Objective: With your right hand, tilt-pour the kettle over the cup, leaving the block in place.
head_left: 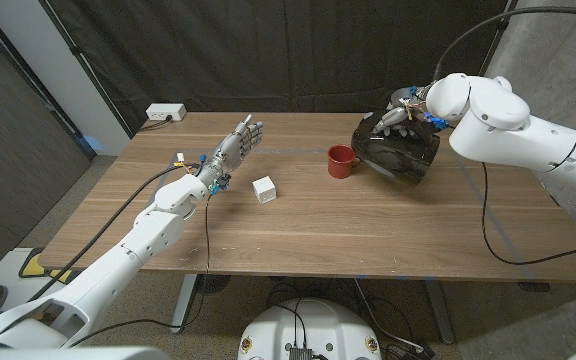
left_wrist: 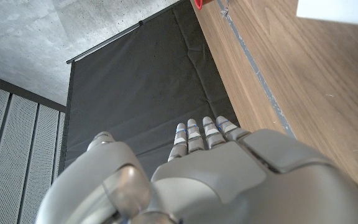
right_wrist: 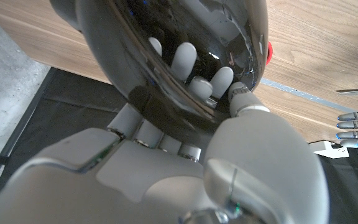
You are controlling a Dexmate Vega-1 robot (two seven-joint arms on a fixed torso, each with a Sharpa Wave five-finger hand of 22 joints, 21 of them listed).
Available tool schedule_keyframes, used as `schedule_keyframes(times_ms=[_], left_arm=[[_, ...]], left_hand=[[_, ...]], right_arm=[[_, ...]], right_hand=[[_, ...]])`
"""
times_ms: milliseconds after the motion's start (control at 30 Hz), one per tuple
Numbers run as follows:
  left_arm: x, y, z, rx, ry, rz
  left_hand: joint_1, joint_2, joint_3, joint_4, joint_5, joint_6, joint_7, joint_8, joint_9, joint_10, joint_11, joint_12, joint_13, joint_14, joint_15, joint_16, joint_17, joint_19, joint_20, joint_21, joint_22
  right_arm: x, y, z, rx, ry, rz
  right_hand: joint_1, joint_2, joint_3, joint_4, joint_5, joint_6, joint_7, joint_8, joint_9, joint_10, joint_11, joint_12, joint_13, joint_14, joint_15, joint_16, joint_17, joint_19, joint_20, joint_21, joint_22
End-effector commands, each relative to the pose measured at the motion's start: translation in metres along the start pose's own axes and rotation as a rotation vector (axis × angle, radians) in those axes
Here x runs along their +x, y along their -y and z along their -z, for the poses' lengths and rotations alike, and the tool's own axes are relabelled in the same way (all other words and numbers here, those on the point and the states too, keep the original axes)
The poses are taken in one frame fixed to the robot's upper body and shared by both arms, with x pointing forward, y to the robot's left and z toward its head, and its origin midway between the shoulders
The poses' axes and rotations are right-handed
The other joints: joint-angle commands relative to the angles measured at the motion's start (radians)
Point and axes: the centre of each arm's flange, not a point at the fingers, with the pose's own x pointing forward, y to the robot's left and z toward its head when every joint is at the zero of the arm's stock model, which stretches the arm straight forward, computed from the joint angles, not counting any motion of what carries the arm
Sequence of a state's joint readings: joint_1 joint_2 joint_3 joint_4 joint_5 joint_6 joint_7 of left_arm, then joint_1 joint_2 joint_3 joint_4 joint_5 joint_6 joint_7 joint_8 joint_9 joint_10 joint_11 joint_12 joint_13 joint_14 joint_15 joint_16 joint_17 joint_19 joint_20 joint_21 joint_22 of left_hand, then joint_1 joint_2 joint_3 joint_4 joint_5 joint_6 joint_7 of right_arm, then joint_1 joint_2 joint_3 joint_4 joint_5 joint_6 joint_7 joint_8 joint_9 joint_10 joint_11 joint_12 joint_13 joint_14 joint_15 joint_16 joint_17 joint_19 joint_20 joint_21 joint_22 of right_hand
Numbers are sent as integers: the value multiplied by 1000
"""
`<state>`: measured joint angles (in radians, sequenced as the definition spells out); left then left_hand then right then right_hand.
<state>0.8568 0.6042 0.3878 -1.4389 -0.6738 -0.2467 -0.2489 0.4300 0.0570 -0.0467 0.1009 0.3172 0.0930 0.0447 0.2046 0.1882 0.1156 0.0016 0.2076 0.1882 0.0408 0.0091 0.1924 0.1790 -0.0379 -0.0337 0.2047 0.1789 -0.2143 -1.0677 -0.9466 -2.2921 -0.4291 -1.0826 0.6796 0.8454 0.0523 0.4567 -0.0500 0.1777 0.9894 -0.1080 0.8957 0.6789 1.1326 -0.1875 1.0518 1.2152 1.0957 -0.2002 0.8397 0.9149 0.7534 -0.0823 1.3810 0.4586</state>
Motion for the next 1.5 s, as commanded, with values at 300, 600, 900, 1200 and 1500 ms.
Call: schedule_keyframes(times_ms=[300, 600, 900, 1200, 1500], left_arm=[[0, 1, 1, -7, 3, 1], [0, 2, 1, -7, 4, 3], [-1, 3, 1, -8, 6, -1], [-3, 4, 1, -8, 5, 0], [-5, 5, 2, -11, 4, 6]], left_hand=[[9, 4, -7, -1, -5, 5, 0, -3, 2, 1, -5, -2, 4, 0, -3, -3, 5, -11, -6, -4, 2], [10, 6, -9, -1, -6, 5, 0, -4, 2, 1, -6, -2, 4, -1, -2, -3, 5, -12, -6, -4, 2], [11, 7, -11, -1, -7, 5, 1, -4, 2, 1, -8, -2, 4, 1, -3, -3, 5, -13, -5, -4, 2], [12, 8, -13, 0, -7, 6, 1, -3, 2, -1, -5, -3, 4, 0, -3, -3, 5, -14, -4, -4, 2], [13, 9, -14, 0, -8, 6, 0, -4, 2, 1, -4, -2, 4, 0, -3, -3, 5, -14, -5, -4, 2]], right_arm=[[-4, 14, -27, -42, 25, 20], [0, 15, -36, -73, 43, -4], [4, 15, -45, -125, 39, -33], [3, 17, -51, -166, 29, -25], [3, 20, -53, -166, 23, -10]], right_hand=[[-121, 125, 13, -2, -1, 17, -13, 4, -1, 0, -3, 2, -6, 5, -22, 2, -1, 2, -134, 12, -14], [-124, 125, 17, -4, -1, 14, -16, 5, 2, 1, -2, -5, -13, 7, -22, 2, -6, -1, -135, 21, -25], [-127, 125, 20, -6, -1, 14, -14, 5, 2, 2, -2, -6, -9, 6, -21, 1, -7, -1, -134, 28, -34], [-131, 124, 22, -7, -1, 16, -12, 6, 3, 4, -2, -7, -7, 7, -21, 4, -6, -3, -135, 36, -43], [-133, 125, 25, -10, -1, 14, -14, 6, 3, 3, -1, -10, -8, 8, -21, 6, -8, -4, -135, 43, -51]])
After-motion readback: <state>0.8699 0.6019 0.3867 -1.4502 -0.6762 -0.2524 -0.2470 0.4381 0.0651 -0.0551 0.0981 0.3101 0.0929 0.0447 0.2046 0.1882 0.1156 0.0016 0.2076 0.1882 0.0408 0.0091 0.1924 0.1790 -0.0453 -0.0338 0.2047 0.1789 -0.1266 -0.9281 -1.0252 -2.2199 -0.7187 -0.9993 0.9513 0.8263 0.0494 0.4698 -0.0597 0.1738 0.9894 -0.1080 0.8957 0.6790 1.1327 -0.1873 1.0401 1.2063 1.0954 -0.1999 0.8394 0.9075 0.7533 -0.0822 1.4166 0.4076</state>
